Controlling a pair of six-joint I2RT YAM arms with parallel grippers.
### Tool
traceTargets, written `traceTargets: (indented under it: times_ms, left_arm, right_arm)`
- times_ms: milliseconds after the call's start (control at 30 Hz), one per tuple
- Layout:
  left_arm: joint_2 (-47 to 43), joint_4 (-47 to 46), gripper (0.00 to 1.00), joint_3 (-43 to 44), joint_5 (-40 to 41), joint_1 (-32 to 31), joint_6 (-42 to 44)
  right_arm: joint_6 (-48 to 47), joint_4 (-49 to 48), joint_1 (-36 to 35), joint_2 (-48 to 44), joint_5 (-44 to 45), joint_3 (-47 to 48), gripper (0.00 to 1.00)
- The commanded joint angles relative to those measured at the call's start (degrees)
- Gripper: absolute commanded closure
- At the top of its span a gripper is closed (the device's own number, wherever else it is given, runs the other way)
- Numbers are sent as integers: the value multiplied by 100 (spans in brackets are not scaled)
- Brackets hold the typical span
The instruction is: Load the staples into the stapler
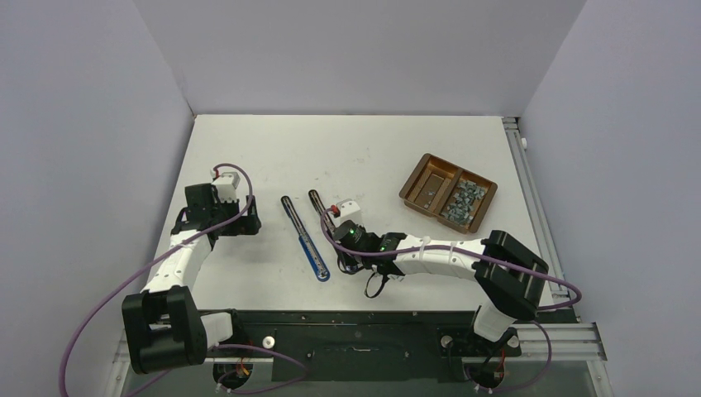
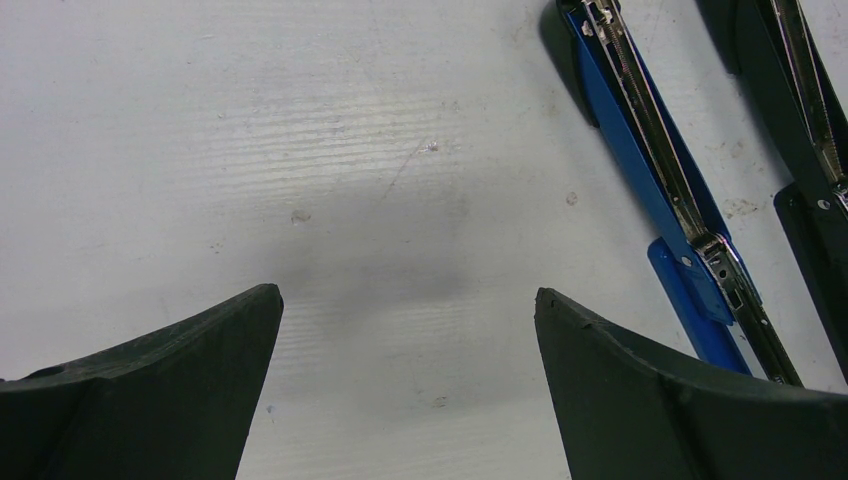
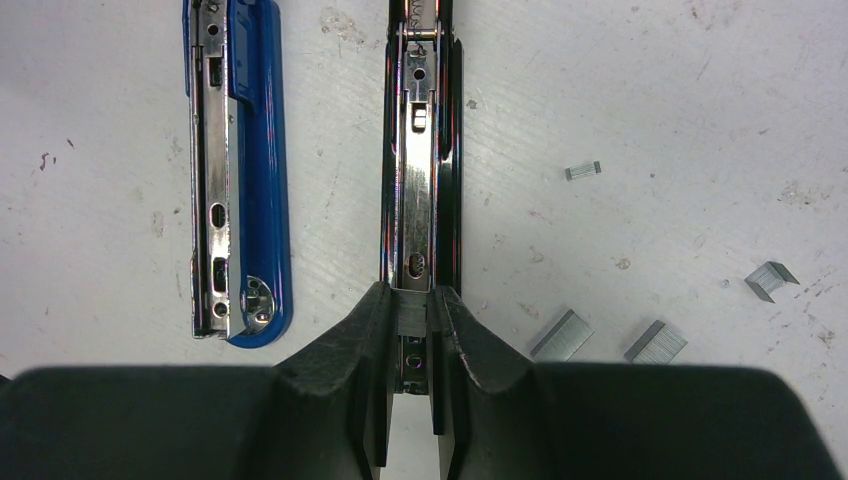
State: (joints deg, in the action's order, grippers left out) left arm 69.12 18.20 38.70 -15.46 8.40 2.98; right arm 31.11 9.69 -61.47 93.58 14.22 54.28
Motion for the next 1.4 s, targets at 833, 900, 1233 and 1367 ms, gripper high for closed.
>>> traceTargets:
  times_ms: [833, 900, 1233, 1367]
  left_arm:
    - [-139, -132, 4, 349, -168, 43, -130]
    - [-144, -139, 4, 337, -167, 42, -130]
    - [-160, -132, 4, 339, -137, 40, -123]
    - [-145, -123, 4, 365, -145, 45, -123]
  right_arm:
    - [-161, -187, 2, 185, 248, 70, 91]
    - [-169, -180, -5, 178, 259, 82, 92]
    - [-132, -117, -5, 355, 217, 117, 92]
    - [-125, -117, -5, 404, 152, 133, 91]
